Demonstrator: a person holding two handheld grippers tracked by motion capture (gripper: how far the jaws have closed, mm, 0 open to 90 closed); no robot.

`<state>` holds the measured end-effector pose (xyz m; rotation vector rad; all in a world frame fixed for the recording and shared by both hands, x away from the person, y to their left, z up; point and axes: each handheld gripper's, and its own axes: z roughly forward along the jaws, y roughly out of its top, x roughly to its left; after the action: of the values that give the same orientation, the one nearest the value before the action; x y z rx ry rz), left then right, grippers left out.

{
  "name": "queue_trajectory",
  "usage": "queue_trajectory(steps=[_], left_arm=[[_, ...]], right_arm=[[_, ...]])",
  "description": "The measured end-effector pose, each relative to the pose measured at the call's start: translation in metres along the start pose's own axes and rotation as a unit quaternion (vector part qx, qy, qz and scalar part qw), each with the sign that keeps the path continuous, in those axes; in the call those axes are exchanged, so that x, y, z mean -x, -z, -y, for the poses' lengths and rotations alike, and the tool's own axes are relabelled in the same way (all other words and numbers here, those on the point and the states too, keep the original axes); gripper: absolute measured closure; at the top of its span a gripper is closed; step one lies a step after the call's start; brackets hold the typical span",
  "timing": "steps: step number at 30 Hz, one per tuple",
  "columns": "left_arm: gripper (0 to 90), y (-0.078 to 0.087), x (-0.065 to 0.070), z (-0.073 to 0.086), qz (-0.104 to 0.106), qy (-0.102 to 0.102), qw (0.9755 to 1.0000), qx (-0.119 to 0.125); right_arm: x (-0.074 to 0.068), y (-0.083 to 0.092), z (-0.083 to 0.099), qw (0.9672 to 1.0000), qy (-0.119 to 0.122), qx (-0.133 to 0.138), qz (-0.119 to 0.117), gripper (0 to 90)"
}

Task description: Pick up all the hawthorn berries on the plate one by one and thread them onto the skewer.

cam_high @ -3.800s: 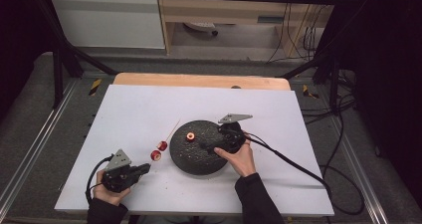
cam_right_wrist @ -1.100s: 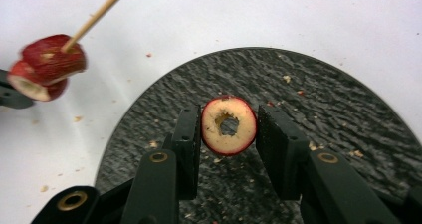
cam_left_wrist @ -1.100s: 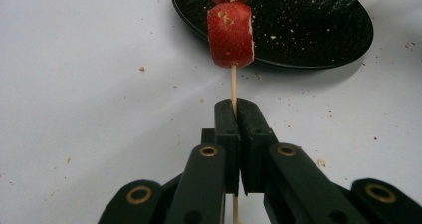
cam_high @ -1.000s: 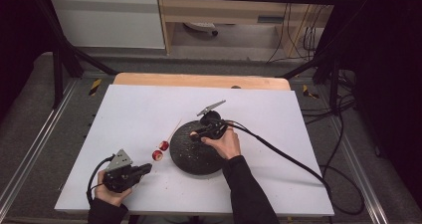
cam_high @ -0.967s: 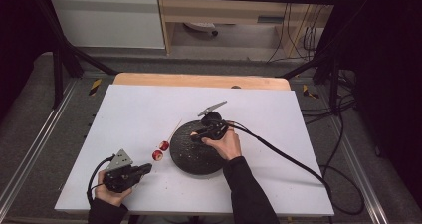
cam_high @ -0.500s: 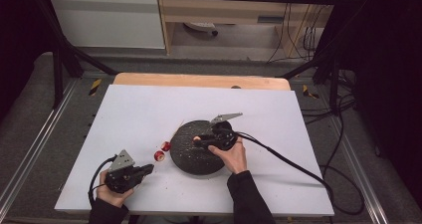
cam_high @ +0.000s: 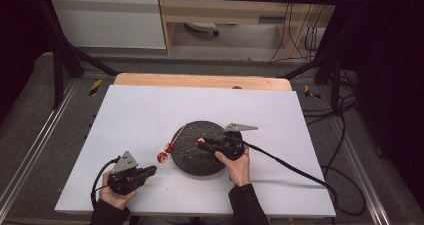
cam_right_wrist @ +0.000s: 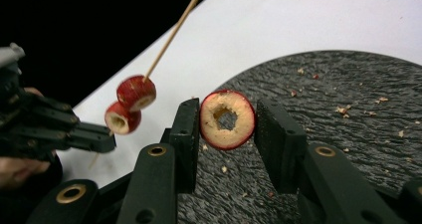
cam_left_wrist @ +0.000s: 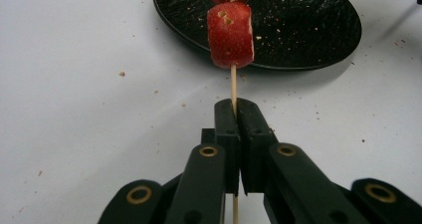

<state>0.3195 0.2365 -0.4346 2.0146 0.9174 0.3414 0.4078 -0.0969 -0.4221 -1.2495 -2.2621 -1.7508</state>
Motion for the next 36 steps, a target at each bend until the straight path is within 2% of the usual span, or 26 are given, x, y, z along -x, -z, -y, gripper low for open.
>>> queue_trajectory(steps=[7,19,29,35,36], left_arm=[[87.4,-0.001,0.003,0.0,0.003,-0.002,1.0,0.0],[87.4,-0.004,0.01,-0.002,0.009,-0.004,0.9999,0.004],[87.5,-0.007,0.016,-0.004,0.009,0.005,0.9999,0.013],[87.5,-0.012,0.024,-0.01,0.01,0.001,0.9997,0.024],[87.5,-0.012,0.024,-0.011,0.01,0.002,0.9996,0.026]], right_arm=[[-0.004,0.007,0.004,0.998,-0.022,0.059,0.0,63.4],[-0.005,0.009,0.01,0.9919,-0.049,0.117,-0.004,63.5],[-0.004,0.014,0.004,0.9832,-0.069,0.169,0.006,63.5],[0.0,0.016,-0.003,0.9783,-0.065,0.196,0.007,63.6],[0.0,0.017,-0.004,0.9766,-0.064,0.206,0.007,63.6]])
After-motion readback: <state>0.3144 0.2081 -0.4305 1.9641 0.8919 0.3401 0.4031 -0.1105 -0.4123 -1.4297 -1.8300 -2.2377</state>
